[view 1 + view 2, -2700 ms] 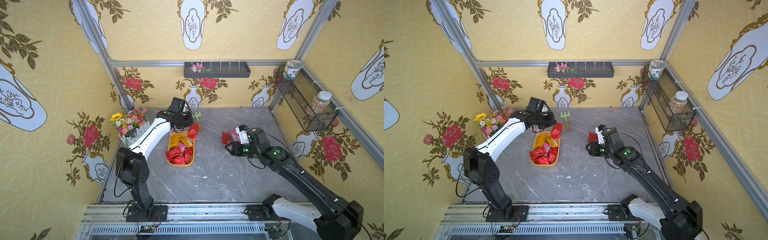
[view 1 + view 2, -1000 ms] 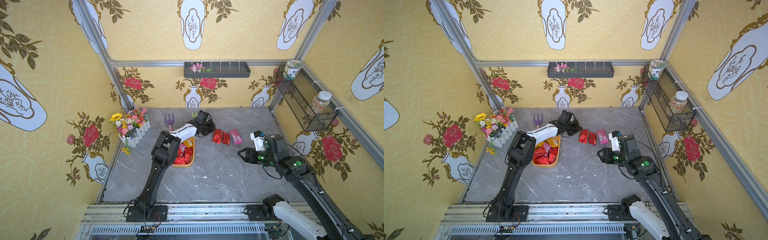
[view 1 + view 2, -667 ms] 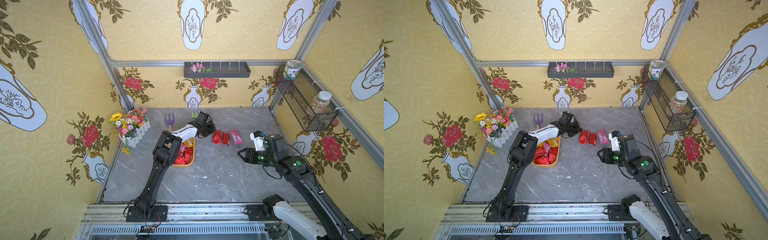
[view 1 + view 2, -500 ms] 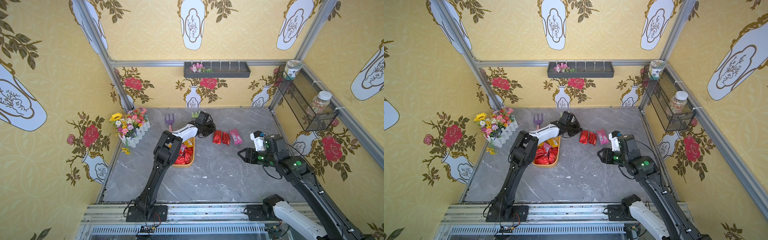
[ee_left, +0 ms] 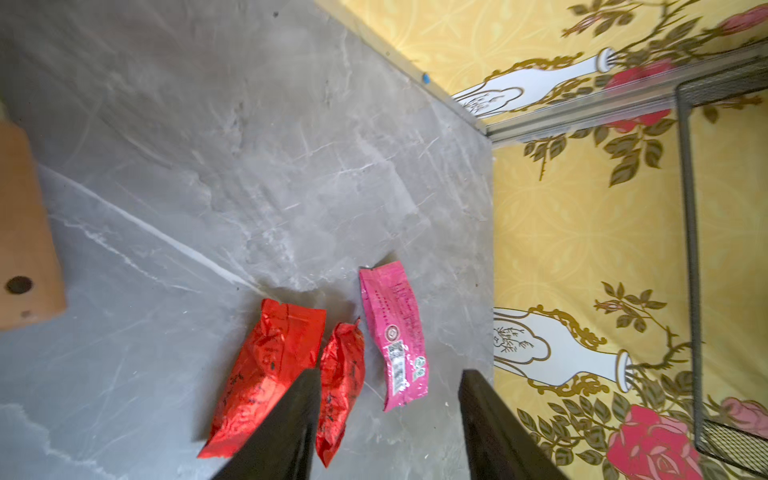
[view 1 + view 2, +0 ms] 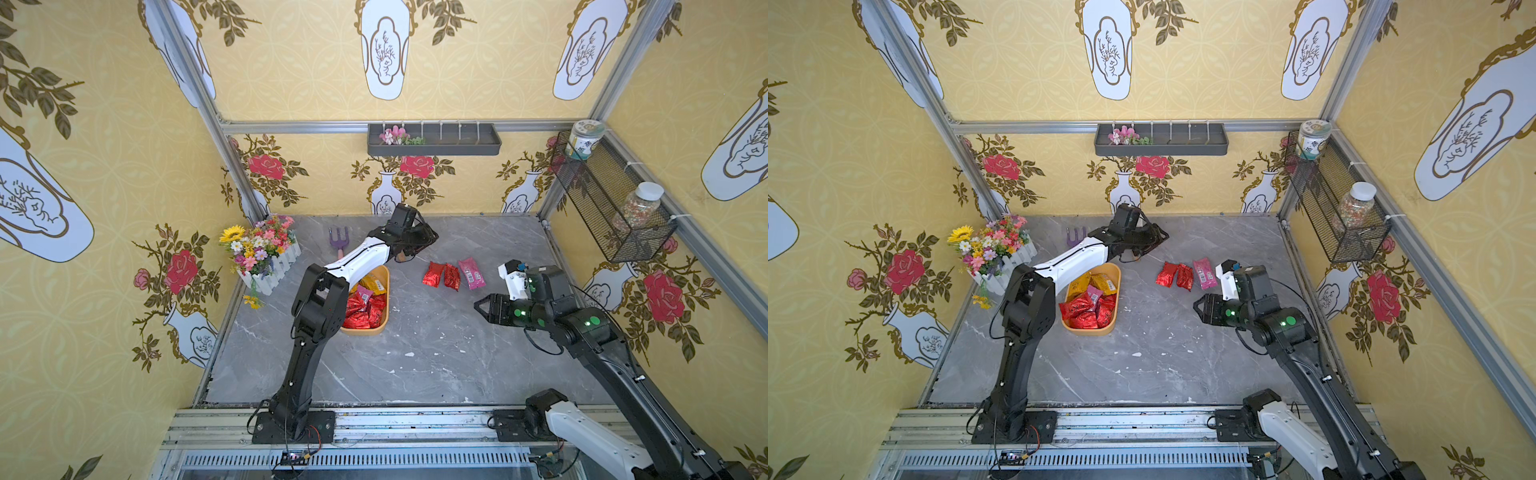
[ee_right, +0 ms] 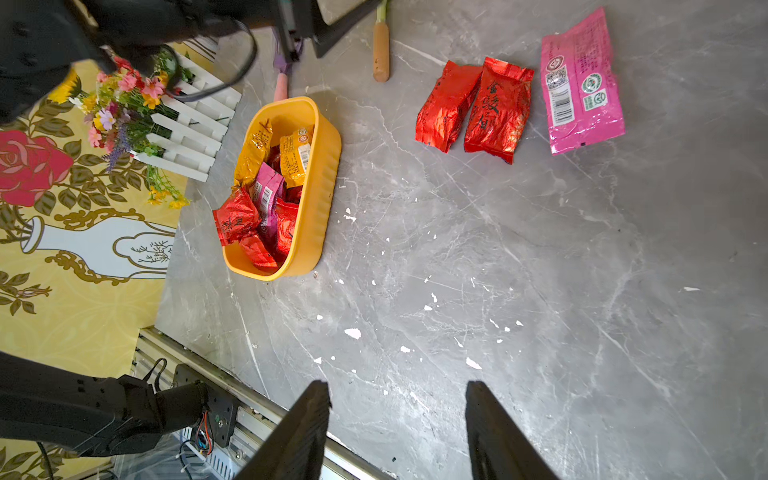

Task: Take the tea bags out of the storage box
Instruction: Place the tea bag at the center of the board.

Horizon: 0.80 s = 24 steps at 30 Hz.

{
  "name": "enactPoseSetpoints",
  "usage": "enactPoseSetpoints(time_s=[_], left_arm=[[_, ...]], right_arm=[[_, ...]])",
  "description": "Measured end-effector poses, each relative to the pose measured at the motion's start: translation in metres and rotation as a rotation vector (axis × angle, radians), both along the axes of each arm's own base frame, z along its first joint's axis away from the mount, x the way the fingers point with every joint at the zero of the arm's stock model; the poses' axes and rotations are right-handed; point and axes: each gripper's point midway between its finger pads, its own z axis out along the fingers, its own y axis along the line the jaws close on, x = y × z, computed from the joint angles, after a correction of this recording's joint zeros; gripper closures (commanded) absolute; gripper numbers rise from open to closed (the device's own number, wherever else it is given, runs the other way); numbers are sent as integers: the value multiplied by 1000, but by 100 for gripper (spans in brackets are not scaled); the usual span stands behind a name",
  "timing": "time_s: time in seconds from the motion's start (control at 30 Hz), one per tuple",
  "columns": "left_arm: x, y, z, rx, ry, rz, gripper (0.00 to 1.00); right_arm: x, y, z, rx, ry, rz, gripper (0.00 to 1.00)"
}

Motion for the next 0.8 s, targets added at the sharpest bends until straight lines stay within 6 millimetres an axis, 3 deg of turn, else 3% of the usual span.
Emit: enactPoseSetpoints(time_s=[0.13,0.27,0.43,0.57,0.8], left_arm=[[-21,20,37,4,-62,14,41],[-48,48,48,35,-90,45,41],[-82,90,51,66,-103,100,39],[-104,135,41,72,-91,177,37],[-137,206,43,10,-90,323,33]], right_arm=[[10,14,-1,33,4,23,51],[15,43,-6,39,21,89,52],[22,97,-12,27,23,201,54],[36,130,-17,20,21,236,54],[64,185,-32,52,41,312,55]])
